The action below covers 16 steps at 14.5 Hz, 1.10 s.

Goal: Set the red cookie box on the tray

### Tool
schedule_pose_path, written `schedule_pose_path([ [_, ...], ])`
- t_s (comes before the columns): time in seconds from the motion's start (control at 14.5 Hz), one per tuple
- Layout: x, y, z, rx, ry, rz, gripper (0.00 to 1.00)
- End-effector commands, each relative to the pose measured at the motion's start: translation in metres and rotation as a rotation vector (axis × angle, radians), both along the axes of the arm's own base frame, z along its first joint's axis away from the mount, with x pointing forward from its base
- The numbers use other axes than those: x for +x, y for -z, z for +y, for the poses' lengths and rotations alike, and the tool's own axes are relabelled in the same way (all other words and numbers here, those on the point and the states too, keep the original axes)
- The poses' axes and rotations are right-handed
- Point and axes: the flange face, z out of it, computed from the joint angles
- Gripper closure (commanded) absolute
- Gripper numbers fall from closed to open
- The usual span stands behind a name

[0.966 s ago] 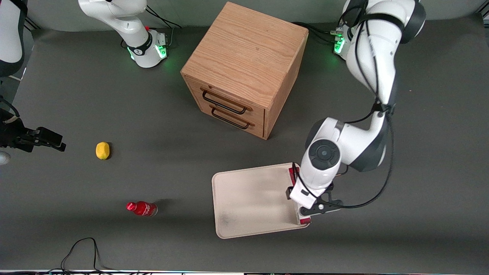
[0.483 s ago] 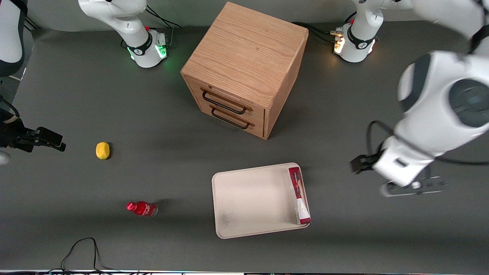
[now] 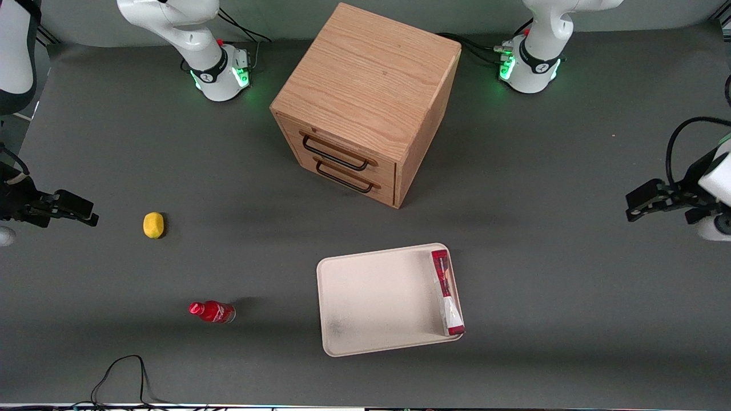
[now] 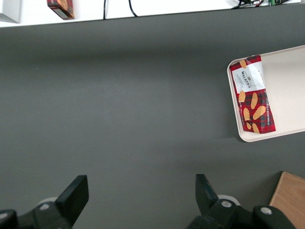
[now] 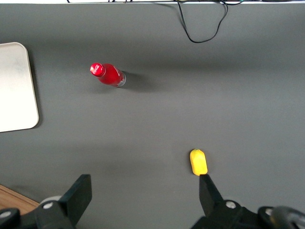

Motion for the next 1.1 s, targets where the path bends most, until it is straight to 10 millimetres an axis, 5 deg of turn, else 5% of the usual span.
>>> schedule_pose_path([
  [0.0, -0.036, 0.010, -0.001, 0.000, 0.017, -0.021, 0.00],
  [0.41, -0.054, 0.000, 0.000, -0.016, -0.118, 0.015, 0.00],
  [1.03, -0.066, -0.003, 0.013, -0.051, -0.058, 0.082, 0.00],
])
